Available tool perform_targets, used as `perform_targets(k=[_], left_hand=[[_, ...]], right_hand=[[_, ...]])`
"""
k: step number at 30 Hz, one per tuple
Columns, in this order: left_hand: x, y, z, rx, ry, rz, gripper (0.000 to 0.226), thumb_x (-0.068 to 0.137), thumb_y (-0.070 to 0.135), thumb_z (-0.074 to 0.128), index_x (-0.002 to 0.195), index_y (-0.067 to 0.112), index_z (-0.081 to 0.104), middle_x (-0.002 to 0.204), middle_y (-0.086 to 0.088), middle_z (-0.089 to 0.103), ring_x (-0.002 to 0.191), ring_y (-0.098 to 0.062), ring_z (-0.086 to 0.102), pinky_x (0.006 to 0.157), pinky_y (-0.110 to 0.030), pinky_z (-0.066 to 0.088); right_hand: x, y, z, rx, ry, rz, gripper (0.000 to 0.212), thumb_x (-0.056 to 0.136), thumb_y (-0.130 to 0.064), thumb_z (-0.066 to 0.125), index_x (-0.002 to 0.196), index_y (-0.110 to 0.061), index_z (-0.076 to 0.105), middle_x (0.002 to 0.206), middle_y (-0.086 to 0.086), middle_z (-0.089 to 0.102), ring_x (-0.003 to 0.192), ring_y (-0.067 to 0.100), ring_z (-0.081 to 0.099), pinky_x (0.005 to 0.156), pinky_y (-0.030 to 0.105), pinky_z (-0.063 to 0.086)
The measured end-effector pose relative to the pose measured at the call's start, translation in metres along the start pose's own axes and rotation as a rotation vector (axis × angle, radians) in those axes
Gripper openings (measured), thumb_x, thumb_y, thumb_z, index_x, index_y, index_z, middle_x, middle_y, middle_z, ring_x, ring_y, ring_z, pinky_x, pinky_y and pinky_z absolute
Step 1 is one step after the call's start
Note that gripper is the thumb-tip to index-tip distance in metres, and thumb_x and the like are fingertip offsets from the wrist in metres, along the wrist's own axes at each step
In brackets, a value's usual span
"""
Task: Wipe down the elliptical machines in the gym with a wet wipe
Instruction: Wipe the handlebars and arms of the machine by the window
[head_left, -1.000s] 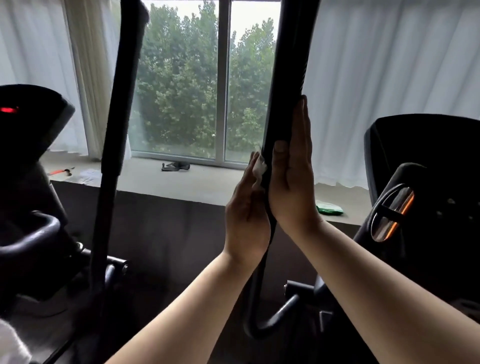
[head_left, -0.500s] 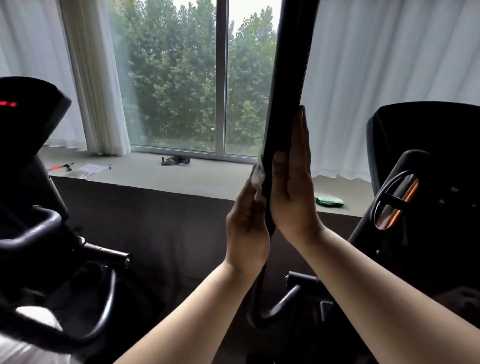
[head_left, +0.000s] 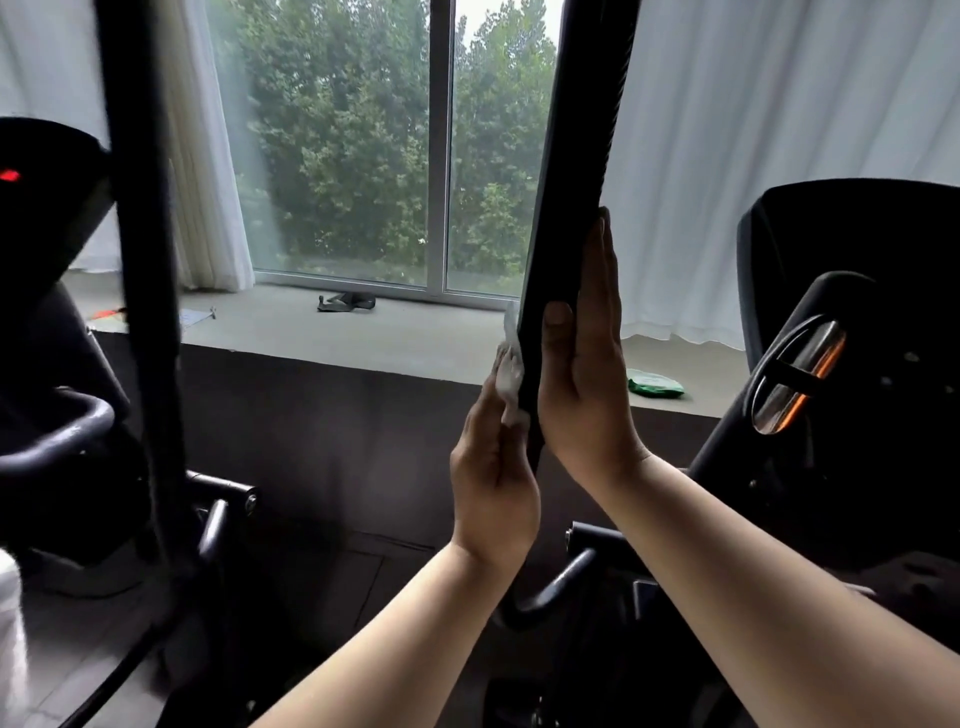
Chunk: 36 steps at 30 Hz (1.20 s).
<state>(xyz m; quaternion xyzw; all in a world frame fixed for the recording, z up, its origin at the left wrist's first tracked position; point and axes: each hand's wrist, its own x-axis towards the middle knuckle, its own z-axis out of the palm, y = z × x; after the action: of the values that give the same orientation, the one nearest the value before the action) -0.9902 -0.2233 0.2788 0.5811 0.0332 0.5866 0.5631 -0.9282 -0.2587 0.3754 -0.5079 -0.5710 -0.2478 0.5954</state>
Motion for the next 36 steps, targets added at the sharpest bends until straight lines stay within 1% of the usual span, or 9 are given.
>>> perform_targets(k=[3, 12, 14, 18, 20, 21, 24, 31, 36], left_hand=[[-0.02, -0.011, -0.01, 0.071, 0.016, -0.021, 0.051, 0.101, -0.001, 0.038, 0.143, 0.02, 0.057, 0.112, -0.021, 0.065, 0.116, -0.051, 0.055, 0.101, -0.047, 0.051], [0.0, -0.007, 0.006, 0.024, 0.07, -0.004, 0.043, 0.106, 0.008, 0.038, 0.146, -0.003, 0.048, 0.145, -0.02, 0.056, 0.141, -0.033, 0.048, 0.116, -0.053, 0.04], [-0.018, -0.022, -0.002, 0.109, 0.061, 0.006, 0.043, 0.105, 0.015, 0.039, 0.145, 0.006, 0.051, 0.131, -0.019, 0.065, 0.123, -0.044, 0.06, 0.102, -0.06, 0.049], [-0.041, -0.041, -0.016, 0.2, 0.092, -0.098, 0.04, 0.1, 0.02, 0.04, 0.132, 0.007, 0.06, 0.075, 0.014, 0.055, 0.065, -0.008, 0.048, 0.069, -0.032, 0.044], [-0.03, -0.022, -0.008, 0.142, 0.067, -0.117, 0.049, 0.1, 0.028, 0.039, 0.134, -0.001, 0.057, 0.089, 0.011, 0.067, 0.077, -0.015, 0.061, 0.075, -0.03, 0.049], [-0.022, -0.015, -0.004, 0.124, 0.07, -0.105, 0.052, 0.101, 0.031, 0.039, 0.14, 0.001, 0.054, 0.115, 0.002, 0.071, 0.104, -0.023, 0.067, 0.09, -0.032, 0.053], [-0.011, -0.009, 0.004, 0.107, 0.088, -0.075, 0.056, 0.104, 0.036, 0.04, 0.148, 0.002, 0.047, 0.151, -0.017, 0.051, 0.145, -0.026, 0.044, 0.118, -0.042, 0.039], [-0.053, -0.039, -0.024, 0.35, 0.0, -0.054, 0.063, 0.101, 0.006, 0.034, 0.155, 0.039, 0.035, 0.144, -0.017, 0.056, 0.123, -0.054, 0.05, 0.099, -0.046, 0.053], [-0.028, -0.014, -0.009, 0.226, 0.041, -0.118, 0.055, 0.103, 0.037, 0.035, 0.153, 0.017, 0.043, 0.133, -0.033, 0.056, 0.121, -0.054, 0.053, 0.099, -0.053, 0.053]], right_hand=[[-0.004, 0.0, 0.001, -0.019, 0.002, -0.017, 0.053, 0.105, -0.004, 0.033, 0.153, 0.013, 0.017, 0.163, 0.028, 0.017, 0.154, 0.033, 0.013, 0.125, 0.029, 0.011], [-0.01, 0.001, 0.003, -0.011, 0.006, 0.036, 0.053, 0.106, 0.0, 0.033, 0.154, 0.012, 0.016, 0.164, 0.026, 0.015, 0.155, 0.03, 0.011, 0.124, 0.025, 0.009], [-0.012, 0.001, 0.003, -0.012, 0.006, 0.019, 0.053, 0.105, -0.001, 0.033, 0.153, 0.014, 0.016, 0.163, 0.028, 0.015, 0.154, 0.032, 0.012, 0.125, 0.026, 0.01], [-0.016, 0.002, 0.003, -0.016, -0.005, 0.007, 0.053, 0.104, -0.001, 0.034, 0.151, 0.017, 0.017, 0.163, 0.03, 0.016, 0.154, 0.033, 0.012, 0.125, 0.027, 0.011], [-0.018, 0.003, 0.003, -0.021, -0.013, 0.019, 0.053, 0.104, 0.0, 0.034, 0.152, 0.015, 0.016, 0.163, 0.028, 0.015, 0.155, 0.031, 0.011, 0.124, 0.027, 0.01], [-0.019, 0.004, 0.003, -0.019, -0.016, 0.029, 0.053, 0.105, 0.0, 0.034, 0.153, 0.015, 0.016, 0.164, 0.027, 0.014, 0.155, 0.03, 0.011, 0.124, 0.026, 0.01], [-0.023, 0.004, 0.004, -0.01, -0.012, 0.056, 0.053, 0.106, -0.002, 0.033, 0.154, 0.012, 0.014, 0.165, 0.025, 0.013, 0.155, 0.027, 0.009, 0.124, 0.025, 0.009], [-0.029, 0.007, 0.006, -0.036, -0.002, 0.033, 0.054, 0.104, 0.002, 0.035, 0.153, 0.014, 0.016, 0.163, 0.027, 0.016, 0.155, 0.031, 0.013, 0.125, 0.029, 0.01], [-0.033, 0.006, 0.006, -0.034, -0.015, 0.07, 0.054, 0.105, -0.001, 0.034, 0.154, 0.012, 0.015, 0.165, 0.024, 0.014, 0.155, 0.03, 0.012, 0.126, 0.029, 0.01]])
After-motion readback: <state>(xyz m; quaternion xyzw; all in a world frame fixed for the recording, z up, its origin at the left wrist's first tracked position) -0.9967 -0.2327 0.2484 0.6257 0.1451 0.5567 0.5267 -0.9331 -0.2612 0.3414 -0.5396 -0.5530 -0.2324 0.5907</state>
